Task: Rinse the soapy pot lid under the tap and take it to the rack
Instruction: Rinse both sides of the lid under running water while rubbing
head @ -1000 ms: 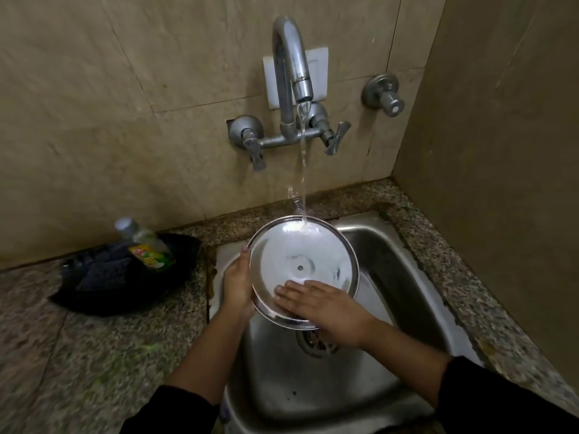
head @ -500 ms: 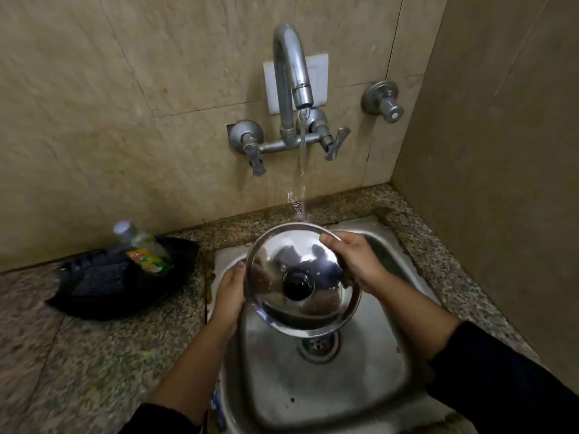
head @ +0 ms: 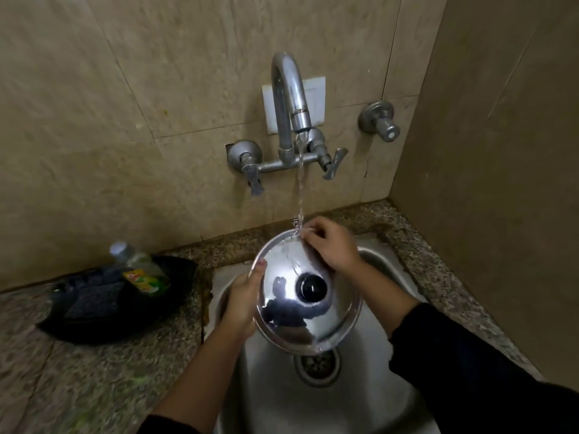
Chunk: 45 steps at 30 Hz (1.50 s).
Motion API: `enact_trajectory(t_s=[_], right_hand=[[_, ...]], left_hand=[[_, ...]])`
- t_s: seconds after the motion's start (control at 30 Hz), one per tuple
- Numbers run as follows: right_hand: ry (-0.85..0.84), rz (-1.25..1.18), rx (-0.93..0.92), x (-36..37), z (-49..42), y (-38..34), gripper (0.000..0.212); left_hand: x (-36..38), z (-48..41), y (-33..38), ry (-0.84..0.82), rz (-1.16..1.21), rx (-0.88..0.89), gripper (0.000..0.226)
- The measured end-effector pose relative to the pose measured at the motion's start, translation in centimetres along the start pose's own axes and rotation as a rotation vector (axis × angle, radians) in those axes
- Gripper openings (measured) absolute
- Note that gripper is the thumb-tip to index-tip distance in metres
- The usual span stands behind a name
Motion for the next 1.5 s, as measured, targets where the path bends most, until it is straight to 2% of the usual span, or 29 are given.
enact_trajectory(t_s=[0.07,0.13,0.2,0.3,0.37,0.43,0.53,0.57,0.63,0.73,0.77,0.83,0.93,1.0,1.1,1.17,1.2,1.27,1.37,1.43,1.5], right_hand=[[-0.250,0.121,-0.258,2.6,-0.6,-4.7,0.025],[-0.406,0.280,-0.499,4.4,-0.3,-7.3,0.026],[-0.357,0.395,-0.542,3.7,-1.2,-6.4,0.037],[-0.113,0.368,-0.298,-0.8,-3.3,-2.1,0.044],[-0.019,0.309,-0.254,-2.0,-3.4,-1.4,0.041],[-0.054,0.315,-0.368,-0.6,-2.9,-4.1,0.035],[-0.161,0.408,-0.707,2.1,-0.8,-9.0,0.034],[-0.169,0.416,-0.744,2.0,-0.7,-9.5,0.035],[-0.088,0.330,-0.601,0.2,-1.9,-7.4,0.038],[0.119,0.002,-0.117,-3.2,-3.1,-1.9,0.050],[0.163,-0.030,-0.066,-3.4,-3.0,-1.1,0.054],[0.147,0.025,-0.086,-3.0,-2.7,-2.0,0.051],[-0.112,0.138,-0.212,-0.6,-2.1,-5.9,0.040],[-0.202,0.168,-0.269,0.3,-1.8,-7.0,0.034],[-0.026,-0.013,-0.117,-1.7,-2.6,-3.8,0.040],[0.122,-0.167,0.014,-3.1,-3.0,-0.7,0.049],[0.146,-0.176,0.026,-3.3,-3.1,0.1,0.053],[0.038,-0.109,-0.017,-2.4,-2.9,-0.9,0.054],[-0.251,0.089,-0.171,0.7,-1.5,-4.6,0.044],[-0.248,0.153,-0.240,0.9,-1.1,-5.2,0.039],[-0.117,0.050,-0.137,-0.4,-0.6,-3.1,0.036]], left_hand=[[1.2,-0.1,1.3,-0.021,-0.120,0.070,0.038],[1.8,-0.4,2.2,-0.030,-0.142,0.103,0.032],[1.9,-0.8,3.0,-0.043,-0.115,0.125,0.025],[0.7,-1.2,4.0,-0.015,-0.065,0.151,0.022],[0.1,-1.5,4.5,-0.026,-0.031,0.172,0.022],[0.6,-1.8,5.1,-0.065,-0.046,0.212,0.022],[1.8,-1.6,5.6,-0.078,-0.112,0.275,0.021],[1.8,-1.5,5.5,-0.061,-0.094,0.283,0.021],[0.8,-1.5,4.7,0.008,-0.007,0.267,0.020],[-0.9,-1.7,3.2,0.086,0.149,0.184,0.020],[-1.1,-2.0,2.8,0.064,0.170,0.142,0.021],[-0.8,-2.5,3.3,-0.030,0.111,0.092,0.026],[-0.1,-2.9,5.9,-0.130,-0.158,0.180,0.028],[0.4,-2.5,6.6,-0.119,-0.191,0.234,0.023],[-1.3,-2.4,4.7,0.025,-0.052,0.211,0.021],[-1.8,-2.6,3.3,0.012,0.043,0.140,0.030],[-1.8,-2.7,3.1,-0.020,0.005,0.118,0.033],[-1.0,-3.0,4.0,-0.092,-0.141,0.142,0.030],[0.6,-3.0,5.8,-0.189,-0.334,0.211,0.033],[0.5,-3.1,5.8,-0.190,-0.345,0.236,0.039],[-0.7,-3.0,5.1,-0.091,-0.220,0.242,0.032]])
Point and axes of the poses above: each hand's wrist, its own z-axis away from the middle knuckle, its own x-axis out of the palm, y = z × x, the point moved 8 cm from there along -z, towards the middle knuckle, and after that the axes turned 5 degrees about -z, right-handed, at the moved point
